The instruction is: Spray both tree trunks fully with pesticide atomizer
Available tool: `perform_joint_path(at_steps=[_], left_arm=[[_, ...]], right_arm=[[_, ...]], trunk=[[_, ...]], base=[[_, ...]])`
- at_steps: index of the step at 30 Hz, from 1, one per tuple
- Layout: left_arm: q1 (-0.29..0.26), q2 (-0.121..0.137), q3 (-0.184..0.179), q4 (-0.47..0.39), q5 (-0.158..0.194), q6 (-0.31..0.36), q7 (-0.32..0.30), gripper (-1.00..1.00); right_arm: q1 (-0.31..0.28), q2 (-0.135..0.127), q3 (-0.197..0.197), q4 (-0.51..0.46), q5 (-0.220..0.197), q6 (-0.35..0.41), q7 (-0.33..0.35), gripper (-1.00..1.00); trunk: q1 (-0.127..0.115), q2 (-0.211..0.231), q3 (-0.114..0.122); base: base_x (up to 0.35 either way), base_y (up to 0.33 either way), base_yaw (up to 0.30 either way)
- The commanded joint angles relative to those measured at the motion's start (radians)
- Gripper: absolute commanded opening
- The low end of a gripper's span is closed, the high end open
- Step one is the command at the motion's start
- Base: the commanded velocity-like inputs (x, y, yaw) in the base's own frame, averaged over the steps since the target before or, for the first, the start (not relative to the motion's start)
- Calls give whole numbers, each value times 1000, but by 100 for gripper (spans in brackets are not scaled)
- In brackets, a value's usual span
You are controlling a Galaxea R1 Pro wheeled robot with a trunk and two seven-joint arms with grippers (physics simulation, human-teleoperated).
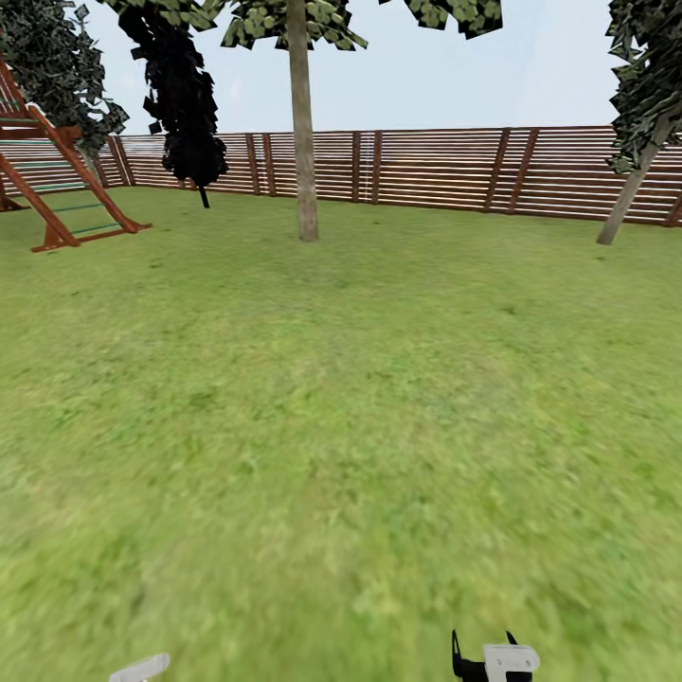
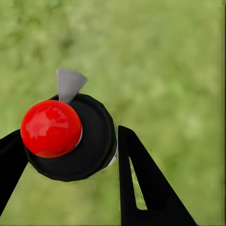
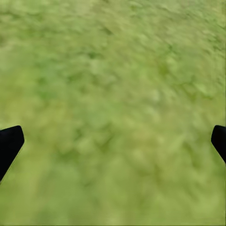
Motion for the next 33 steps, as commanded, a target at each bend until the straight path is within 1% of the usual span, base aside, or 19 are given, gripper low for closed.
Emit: perform_joint_path(at_steps=[1, 9, 33], left_arm=[[-1, 0, 9, 1, -10, -4, 1, -100], [-1, 0, 9, 1, -10, -4, 1, -100], [-1, 0, 9, 1, -10, -4, 0, -100]], right_arm=[[-1, 0, -4, 0, 11, -1, -7, 100], [-1, 0, -4, 0, 11, -1, -7, 100], [-1, 0, -4, 0, 11, -1, -7, 100]], trunk=[[0, 0, -1], [0, 0, -1], [0, 0, -1]], base=[[338, 0, 0], [338, 0, 75], [338, 0, 1]])
